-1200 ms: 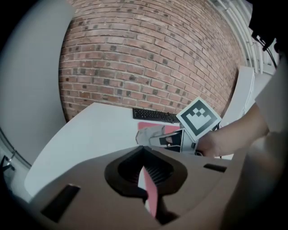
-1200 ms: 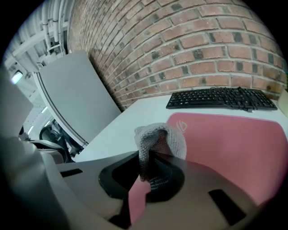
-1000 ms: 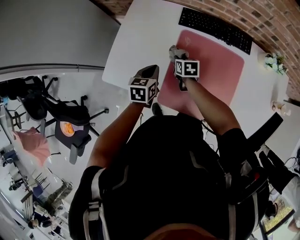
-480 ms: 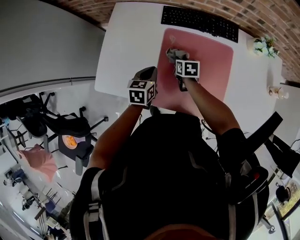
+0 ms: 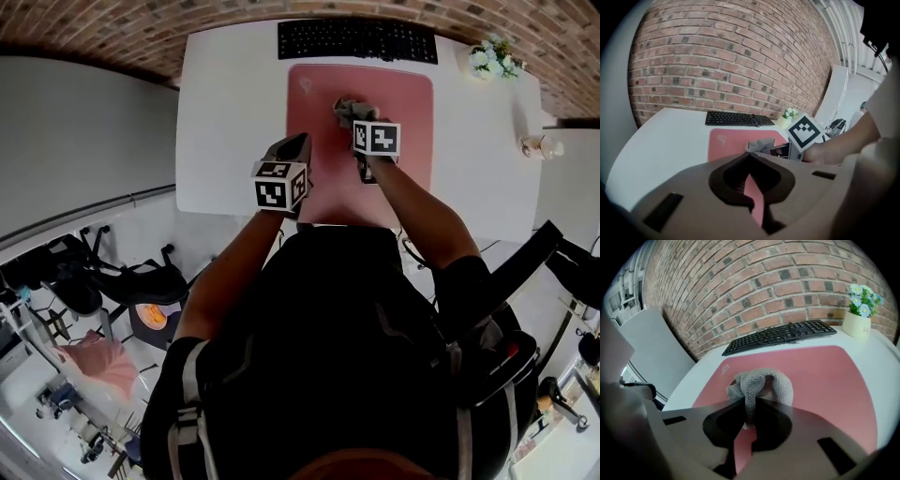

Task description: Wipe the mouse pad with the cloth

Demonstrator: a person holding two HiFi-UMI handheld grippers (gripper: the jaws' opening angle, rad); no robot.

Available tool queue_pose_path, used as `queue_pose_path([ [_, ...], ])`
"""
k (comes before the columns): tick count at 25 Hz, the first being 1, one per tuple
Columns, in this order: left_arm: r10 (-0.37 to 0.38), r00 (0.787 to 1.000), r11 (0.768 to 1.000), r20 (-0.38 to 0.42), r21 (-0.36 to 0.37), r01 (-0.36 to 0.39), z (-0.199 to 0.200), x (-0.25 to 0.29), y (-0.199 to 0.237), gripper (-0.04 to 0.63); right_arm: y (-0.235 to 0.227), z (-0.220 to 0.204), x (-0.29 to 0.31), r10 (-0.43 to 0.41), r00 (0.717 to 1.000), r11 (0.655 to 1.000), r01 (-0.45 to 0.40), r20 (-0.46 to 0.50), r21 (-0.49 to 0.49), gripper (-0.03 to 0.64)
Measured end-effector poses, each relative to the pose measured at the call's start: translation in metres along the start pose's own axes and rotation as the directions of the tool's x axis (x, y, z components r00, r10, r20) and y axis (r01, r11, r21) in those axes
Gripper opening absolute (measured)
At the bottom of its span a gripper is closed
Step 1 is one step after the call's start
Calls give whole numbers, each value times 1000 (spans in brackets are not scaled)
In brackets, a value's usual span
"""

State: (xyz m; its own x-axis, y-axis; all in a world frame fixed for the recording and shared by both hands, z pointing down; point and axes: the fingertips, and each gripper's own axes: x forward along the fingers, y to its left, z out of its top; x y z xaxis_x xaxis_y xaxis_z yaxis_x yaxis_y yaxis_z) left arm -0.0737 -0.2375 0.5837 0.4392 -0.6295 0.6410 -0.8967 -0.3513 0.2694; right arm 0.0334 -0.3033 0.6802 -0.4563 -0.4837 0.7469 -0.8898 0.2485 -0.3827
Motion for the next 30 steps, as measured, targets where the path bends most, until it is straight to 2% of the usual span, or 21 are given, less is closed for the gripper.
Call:
queue_pose_path([
  [6,-67,998,997,-3,31,67,9,16,-26,0,-43,-3,-22,-67,997,997,66,24,49,31],
  [16,-128,992,989,-24,70,129,16,38,-56,0,-102,-4,-52,-154,987,983,148,46,109,31],
  [27,-172,985,979,-31,105,175,23,45,-68,0,-148,-3,-78,-286,956,948,274,58,162,31],
  [30,-181,983,977,-42,111,185,21,43,-67,0,-150,3,-85,-320,945,942,309,69,129,31],
])
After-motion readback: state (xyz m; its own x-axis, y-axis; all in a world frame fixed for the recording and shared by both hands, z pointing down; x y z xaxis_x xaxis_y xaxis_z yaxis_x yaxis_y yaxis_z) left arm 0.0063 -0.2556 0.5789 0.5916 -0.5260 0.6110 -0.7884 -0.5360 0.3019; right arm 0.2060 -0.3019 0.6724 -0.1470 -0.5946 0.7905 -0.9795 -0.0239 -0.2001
